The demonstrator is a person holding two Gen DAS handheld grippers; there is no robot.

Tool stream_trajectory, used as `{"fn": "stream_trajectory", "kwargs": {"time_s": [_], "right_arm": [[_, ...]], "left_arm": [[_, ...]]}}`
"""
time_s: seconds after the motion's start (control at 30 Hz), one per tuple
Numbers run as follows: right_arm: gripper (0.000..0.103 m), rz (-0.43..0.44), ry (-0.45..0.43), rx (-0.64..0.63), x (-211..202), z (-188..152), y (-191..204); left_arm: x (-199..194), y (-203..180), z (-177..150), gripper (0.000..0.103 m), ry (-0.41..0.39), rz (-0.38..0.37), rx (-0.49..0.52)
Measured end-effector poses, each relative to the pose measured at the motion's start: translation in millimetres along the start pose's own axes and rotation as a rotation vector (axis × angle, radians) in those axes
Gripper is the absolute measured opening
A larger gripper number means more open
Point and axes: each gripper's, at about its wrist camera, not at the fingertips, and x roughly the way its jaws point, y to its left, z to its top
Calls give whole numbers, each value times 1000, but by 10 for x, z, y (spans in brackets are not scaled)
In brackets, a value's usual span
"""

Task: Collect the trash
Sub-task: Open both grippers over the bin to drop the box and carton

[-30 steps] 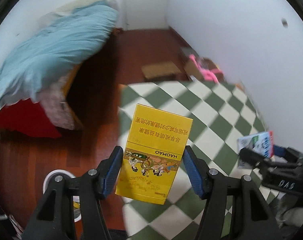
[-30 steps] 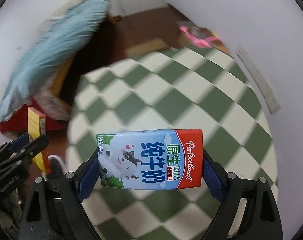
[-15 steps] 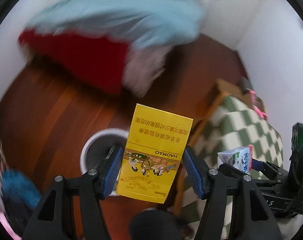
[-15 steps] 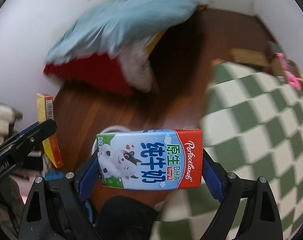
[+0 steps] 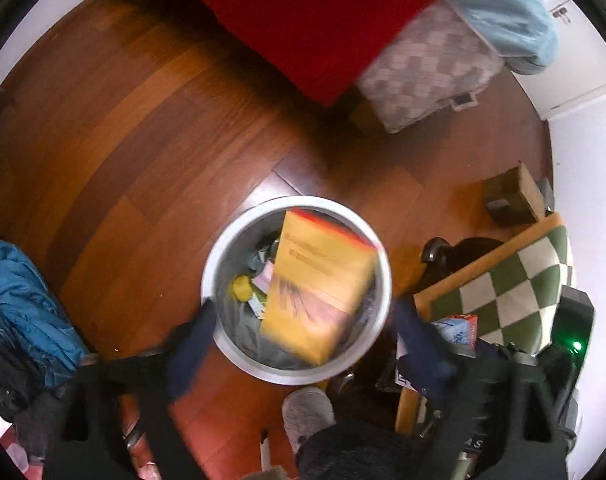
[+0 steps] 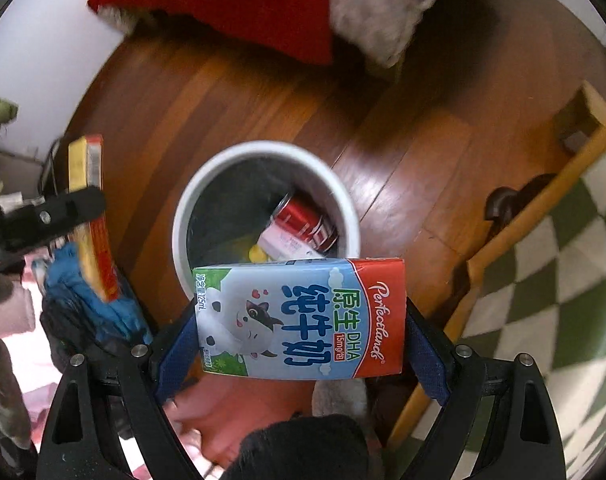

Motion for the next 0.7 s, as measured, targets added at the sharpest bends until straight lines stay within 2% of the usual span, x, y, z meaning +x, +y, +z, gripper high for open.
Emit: {"fn": "stream_trajectory", "kwargs": {"time_s": [0.07,0.1,0.27,0.4,0.57,0.7], "right_arm": [[94,1,41,-5,206,85,36],[103,-5,51,-7,264,109,46],[103,-30,36,-5,349,111,17],[103,-84,23,-4,255,9,-39],[103,-121,-13,2,-14,-221,-101],[103,-102,-56,19,-330,-438,-130]], "left_arm": [[4,94,-26,100,-2,31,-8],[10,129,-51,100,-7,46,-12],[-25,231,-272,100,-64,189,4],[-95,227,-481,100,-104,253,15],[-270,150,-734,100,-131,264,32],[-534,66,-931,100,-171,248,51]]}}
